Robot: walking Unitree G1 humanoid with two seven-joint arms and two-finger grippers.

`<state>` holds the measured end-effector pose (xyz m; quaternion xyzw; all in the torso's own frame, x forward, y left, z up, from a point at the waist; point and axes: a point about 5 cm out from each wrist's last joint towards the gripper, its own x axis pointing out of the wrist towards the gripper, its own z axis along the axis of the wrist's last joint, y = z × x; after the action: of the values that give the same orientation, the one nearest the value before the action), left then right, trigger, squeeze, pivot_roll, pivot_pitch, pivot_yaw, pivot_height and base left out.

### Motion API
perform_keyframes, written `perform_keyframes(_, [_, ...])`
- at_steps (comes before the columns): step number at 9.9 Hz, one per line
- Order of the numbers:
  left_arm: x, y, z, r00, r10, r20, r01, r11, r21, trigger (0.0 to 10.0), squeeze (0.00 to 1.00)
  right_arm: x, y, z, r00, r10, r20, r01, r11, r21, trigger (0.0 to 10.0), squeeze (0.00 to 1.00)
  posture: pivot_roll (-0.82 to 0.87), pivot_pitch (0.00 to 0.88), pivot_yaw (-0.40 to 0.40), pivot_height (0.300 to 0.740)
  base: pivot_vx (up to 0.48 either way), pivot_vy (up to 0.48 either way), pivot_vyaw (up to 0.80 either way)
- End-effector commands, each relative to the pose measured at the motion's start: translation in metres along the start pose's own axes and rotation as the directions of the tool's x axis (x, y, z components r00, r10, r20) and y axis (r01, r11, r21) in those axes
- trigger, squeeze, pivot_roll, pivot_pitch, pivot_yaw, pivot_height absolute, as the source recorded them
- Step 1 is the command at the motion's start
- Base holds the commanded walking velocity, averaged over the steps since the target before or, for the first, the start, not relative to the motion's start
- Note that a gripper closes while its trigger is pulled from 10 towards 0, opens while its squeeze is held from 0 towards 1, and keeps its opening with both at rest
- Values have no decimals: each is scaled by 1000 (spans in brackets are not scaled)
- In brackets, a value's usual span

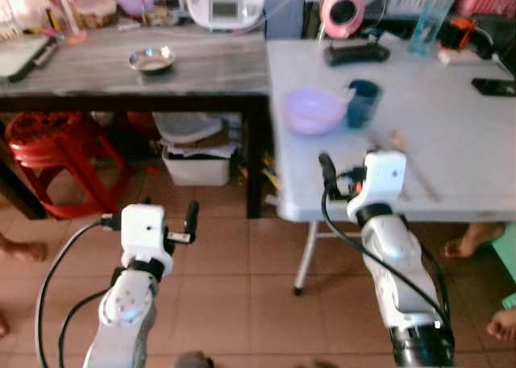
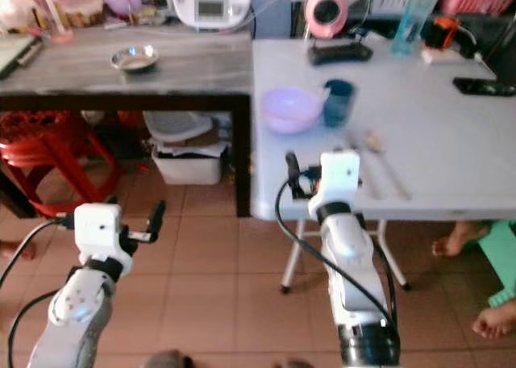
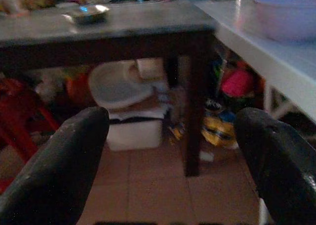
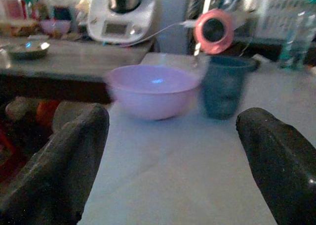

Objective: Setting the table

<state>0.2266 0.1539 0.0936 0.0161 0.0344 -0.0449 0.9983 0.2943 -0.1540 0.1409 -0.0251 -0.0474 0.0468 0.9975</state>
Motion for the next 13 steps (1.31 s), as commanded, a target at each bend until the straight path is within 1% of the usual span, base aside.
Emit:
perform_keyframes(1, [2,-4,4,1000,-22,12,22,1000,5,10000,0,-2,-7,0,1000,-24,-4,24,1000,-2,10000,0,65,70,34,740,386,-277,0])
perform_keyframes(4, [1,-8,6,999,-28,22,28,1000,-11,10000,0,-1,-5,2,1000,-13,2,13,1000,-15,10000,0,70,76,30,740,440,0,0])
perform_keyframes(6, [0,-5,7,1000,-13,28,14,1000,-25,10000,0,-2,-3,2,1000,-9,2,9,1000,-18,10000,0,73,79,31,740,0,0,0])
perform_keyframes(8, [0,-7,9,999,-29,38,30,999,-28,10000,0,-2,-2,2,1000,1,3,-1,1000,-25,10000,0,73,84,27,740,0,0,800])
perform_keyframes(9, [0,-8,10,999,-33,44,34,999,-32,10000,0,-1,-2,4,1000,1,8,-1,1000,-28,10000,0,75,83,23,740,0,0,444])
perform_keyframes(11, [0,-7,11,998,-23,56,26,999,-46,10000,0,2,1,7,999,19,26,-18,999,-47,10000,0,77,84,20,740,431,0,0])
perform_keyframes(12, [-2,-9,10,999,-28,45,29,999,-39,10000,0,3,5,14,996,65,67,-58,993,-101,10000,0,80,83,20,740,326,0,0])
perform_keyframes(13, [-2,-9,10,998,-31,46,32,999,-37,10000,0,4,6,15,996,62,69,-55,994,-99,10000,0,79,88,21,740,304,0,0])
